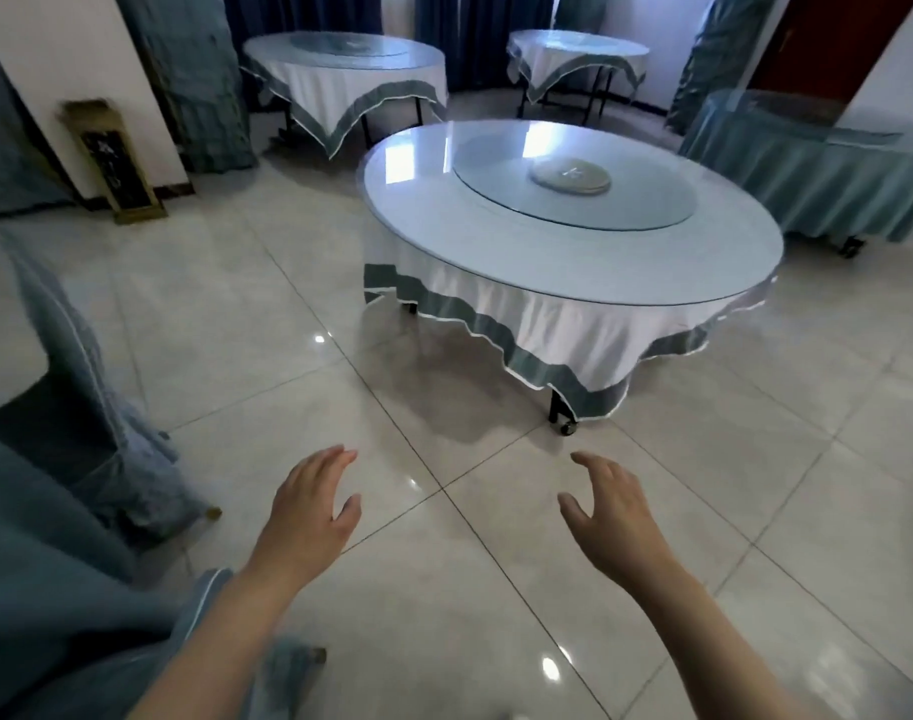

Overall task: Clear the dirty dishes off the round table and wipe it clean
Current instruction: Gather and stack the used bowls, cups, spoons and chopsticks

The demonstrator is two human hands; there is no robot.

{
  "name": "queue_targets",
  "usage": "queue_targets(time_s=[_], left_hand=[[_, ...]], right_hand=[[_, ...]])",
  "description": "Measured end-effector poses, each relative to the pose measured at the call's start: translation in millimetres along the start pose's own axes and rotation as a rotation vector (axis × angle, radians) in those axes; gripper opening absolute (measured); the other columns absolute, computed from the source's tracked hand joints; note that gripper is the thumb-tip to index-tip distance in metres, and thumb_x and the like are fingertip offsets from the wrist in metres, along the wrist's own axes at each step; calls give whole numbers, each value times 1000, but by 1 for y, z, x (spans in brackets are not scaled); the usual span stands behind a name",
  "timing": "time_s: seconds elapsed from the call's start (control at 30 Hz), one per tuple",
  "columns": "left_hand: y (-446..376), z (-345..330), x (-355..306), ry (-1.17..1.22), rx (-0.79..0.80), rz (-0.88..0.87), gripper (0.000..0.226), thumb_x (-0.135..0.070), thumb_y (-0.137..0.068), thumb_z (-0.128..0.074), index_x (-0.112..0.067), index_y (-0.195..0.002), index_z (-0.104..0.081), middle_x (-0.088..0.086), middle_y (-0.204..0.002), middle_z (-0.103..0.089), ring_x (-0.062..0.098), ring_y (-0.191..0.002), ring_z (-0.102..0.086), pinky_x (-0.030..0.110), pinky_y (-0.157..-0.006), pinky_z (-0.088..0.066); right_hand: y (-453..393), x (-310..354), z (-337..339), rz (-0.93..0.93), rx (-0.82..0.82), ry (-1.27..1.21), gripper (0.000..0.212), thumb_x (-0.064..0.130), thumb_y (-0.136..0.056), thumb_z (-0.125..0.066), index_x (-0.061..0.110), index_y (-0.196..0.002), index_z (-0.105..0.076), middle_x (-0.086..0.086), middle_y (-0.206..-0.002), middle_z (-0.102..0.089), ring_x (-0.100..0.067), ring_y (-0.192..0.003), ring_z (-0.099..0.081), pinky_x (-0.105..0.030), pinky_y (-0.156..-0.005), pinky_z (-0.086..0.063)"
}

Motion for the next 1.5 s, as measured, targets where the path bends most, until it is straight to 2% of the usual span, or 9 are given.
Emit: queue_targets(time_s=[0.2,0.4,0.5,0.63,0.77,0.87,1.03,1.23,1.5], left_hand=[[-61,27,58,-10,-128,168,50,-28,-95,-53,-23,-143,-40,-3,-150,-37,14,-139,-28,36,-116,-24],[-88,67,132,121,-349,542,50,-20,-93,-60,-19,-141,-45,1,-146,-41,11,-125,-37,34,-110,-27],[-82,81,164,87,-410,687,53,-21,-92,-61,-19,-142,-45,2,-148,-41,19,-136,-34,38,-116,-25],[-69,94,193,53,-473,822,51,-22,-93,-60,-18,-141,-46,3,-147,-41,20,-136,-35,38,-117,-25],[-61,107,228,23,-530,939,49,-19,-92,-62,-14,-139,-49,5,-145,-45,21,-135,-37,33,-115,-22],[-58,119,261,38,-577,989,48,-16,-89,-65,-11,-136,-52,8,-142,-48,24,-133,-41,37,-113,-27],[-59,157,314,72,-642,1075,50,-20,-91,-63,-17,-139,-47,1,-146,-43,20,-136,-36,35,-115,-25],[-62,200,374,78,-651,1113,49,-22,-92,-62,-22,-139,-46,-3,-146,-42,16,-136,-35,33,-116,-24],[-108,250,444,69,-736,1123,48,-19,-90,-63,-20,-137,-50,-7,-140,-45,15,-133,-38,27,-111,-25]], right_hand=[[-136,50,-24,147,73,49,55,35,-95,-55,23,-145,-36,0,-148,-40,-18,-138,-32,-33,-114,-24],[-268,126,-54,357,225,72,54,30,-93,-59,21,-143,-40,-1,-143,-45,-20,-135,-34,-37,-115,-27],[-319,171,-73,466,312,104,54,31,-94,-59,22,-144,-38,-1,-147,-41,-20,-139,-29,-37,-117,-24],[-365,236,-107,588,388,125,52,33,-96,-57,22,-143,-39,-2,-148,-40,-22,-140,-29,-38,-116,-23],[-387,310,-158,722,493,128,50,32,-97,-54,20,-143,-39,-3,-147,-41,-23,-139,-30,-39,-116,-25],[-392,368,-192,809,513,111,49,31,-96,-57,20,-141,-42,-3,-144,-45,-24,-136,-34,-36,-113,-27],[-389,475,-246,934,559,102,47,34,-96,-55,22,-140,-43,4,-142,-46,-17,-136,-34,-29,-111,-27],[-380,586,-299,1056,619,51,46,31,-96,-57,21,-139,-44,2,-140,-47,-18,-135,-35,-31,-112,-29],[-411,691,-347,1126,664,25,46,28,-96,-57,19,-139,-44,2,-141,-46,-18,-135,-33,-31,-112,-27]])
Point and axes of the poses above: each hand's wrist, its own y-axis away from the middle knuckle, its own z-axis out of the back of the hand, x = y × z, the point moved 8 cm from there along -y, towards the middle knuckle
